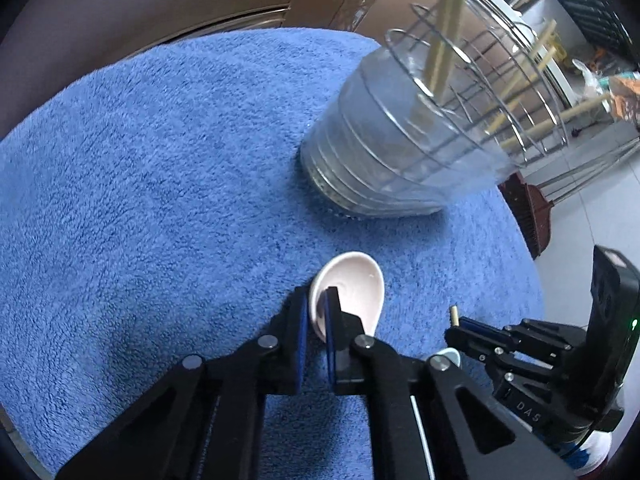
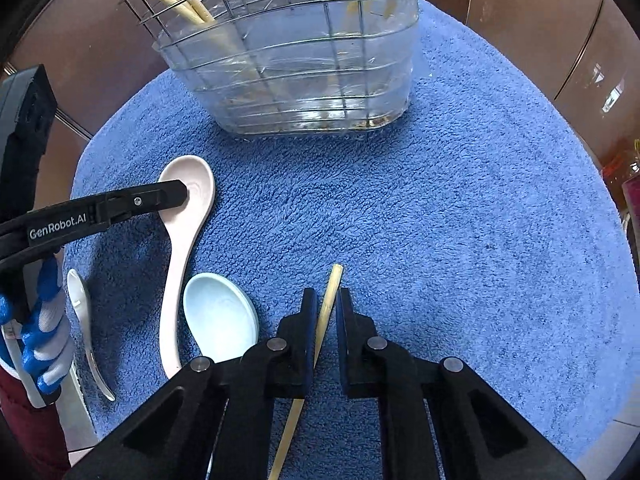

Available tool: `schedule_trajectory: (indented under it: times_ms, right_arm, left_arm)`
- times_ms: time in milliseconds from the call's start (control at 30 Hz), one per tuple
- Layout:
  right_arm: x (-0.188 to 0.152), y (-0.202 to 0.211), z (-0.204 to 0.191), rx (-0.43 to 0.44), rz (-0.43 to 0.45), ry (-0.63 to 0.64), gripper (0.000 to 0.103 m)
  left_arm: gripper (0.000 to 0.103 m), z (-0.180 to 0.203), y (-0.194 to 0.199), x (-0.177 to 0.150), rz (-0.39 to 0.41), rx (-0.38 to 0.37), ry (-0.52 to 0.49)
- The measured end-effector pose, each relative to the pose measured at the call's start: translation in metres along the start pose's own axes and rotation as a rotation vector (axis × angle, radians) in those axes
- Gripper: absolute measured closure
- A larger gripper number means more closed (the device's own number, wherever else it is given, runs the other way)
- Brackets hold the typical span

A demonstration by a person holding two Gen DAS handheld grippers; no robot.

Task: Organize utensils
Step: 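Close the left tool on the pink spoon while the right tool grasps the last chopstick, then carry the pink spoon and chopstick up and lower them into the holder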

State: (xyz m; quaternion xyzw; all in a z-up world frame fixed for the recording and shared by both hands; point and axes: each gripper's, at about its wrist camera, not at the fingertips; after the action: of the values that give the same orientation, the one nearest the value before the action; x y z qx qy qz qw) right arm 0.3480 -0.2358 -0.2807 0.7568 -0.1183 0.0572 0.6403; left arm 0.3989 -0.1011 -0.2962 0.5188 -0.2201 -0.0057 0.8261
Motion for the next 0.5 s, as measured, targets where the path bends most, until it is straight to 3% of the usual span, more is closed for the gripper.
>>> schedule_trajectory:
  times_ms: [267, 500]
  right_arm:
    - [-0.017, 0.015, 0.009, 0.04, 0.036, -0.013, 0.097]
    - [-0.036, 0.058, 0.023, 0.095, 0.149, -0.003, 0.098]
  left_arm:
    - [0.098, 0.015, 0.019, -0.004, 0.068, 0.035, -0.039]
    - [0.098, 0.025, 0.06, -0.022, 0.182, 0.105, -0.066]
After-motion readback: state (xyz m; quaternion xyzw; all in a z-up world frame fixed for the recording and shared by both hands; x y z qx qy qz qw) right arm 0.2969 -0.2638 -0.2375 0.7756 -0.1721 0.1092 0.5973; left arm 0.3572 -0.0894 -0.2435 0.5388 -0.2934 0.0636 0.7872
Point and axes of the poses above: each gripper's, at about its wrist camera, not at the fingertips, and y roughly against the way its jaws point, z to its right, x to its top, and after that the axes turned 5 degrees about -y, right-handed
